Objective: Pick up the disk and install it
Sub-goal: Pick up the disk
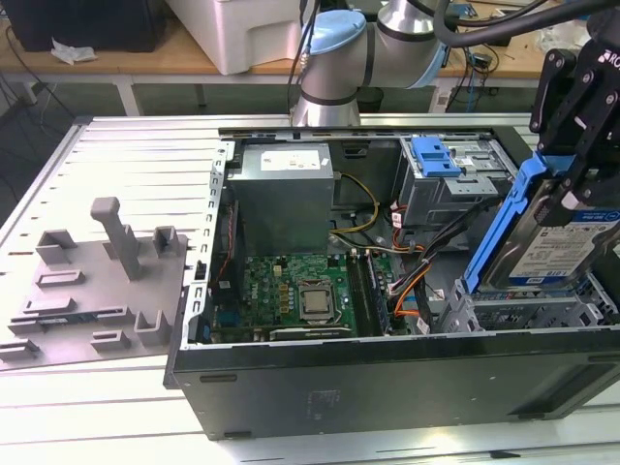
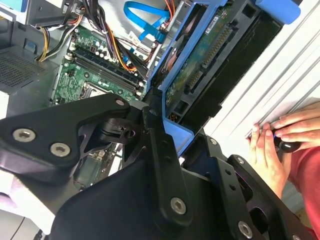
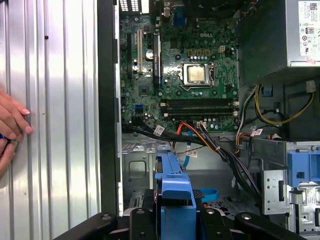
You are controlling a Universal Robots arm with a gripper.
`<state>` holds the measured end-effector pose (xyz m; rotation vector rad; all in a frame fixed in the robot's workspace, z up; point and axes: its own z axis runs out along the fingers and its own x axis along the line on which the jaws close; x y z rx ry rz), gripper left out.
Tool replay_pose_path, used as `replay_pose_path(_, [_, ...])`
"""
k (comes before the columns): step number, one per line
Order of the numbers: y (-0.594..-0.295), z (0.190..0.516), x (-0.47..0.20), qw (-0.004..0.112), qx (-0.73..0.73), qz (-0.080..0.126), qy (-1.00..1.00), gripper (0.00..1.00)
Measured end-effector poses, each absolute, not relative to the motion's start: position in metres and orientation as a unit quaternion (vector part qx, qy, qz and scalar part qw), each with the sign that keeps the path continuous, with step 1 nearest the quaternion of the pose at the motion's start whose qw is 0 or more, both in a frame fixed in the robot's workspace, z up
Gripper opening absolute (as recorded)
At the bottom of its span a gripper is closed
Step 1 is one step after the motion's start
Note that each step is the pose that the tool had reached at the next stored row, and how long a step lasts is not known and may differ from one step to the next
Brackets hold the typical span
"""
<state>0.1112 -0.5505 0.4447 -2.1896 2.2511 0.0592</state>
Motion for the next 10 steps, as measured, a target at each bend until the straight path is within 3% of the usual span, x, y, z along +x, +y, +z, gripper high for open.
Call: replay_pose_path(10, [-0.5484, 0.4446, 0.1112, -0.002, -0.700, 0.016, 0.714, 0.37])
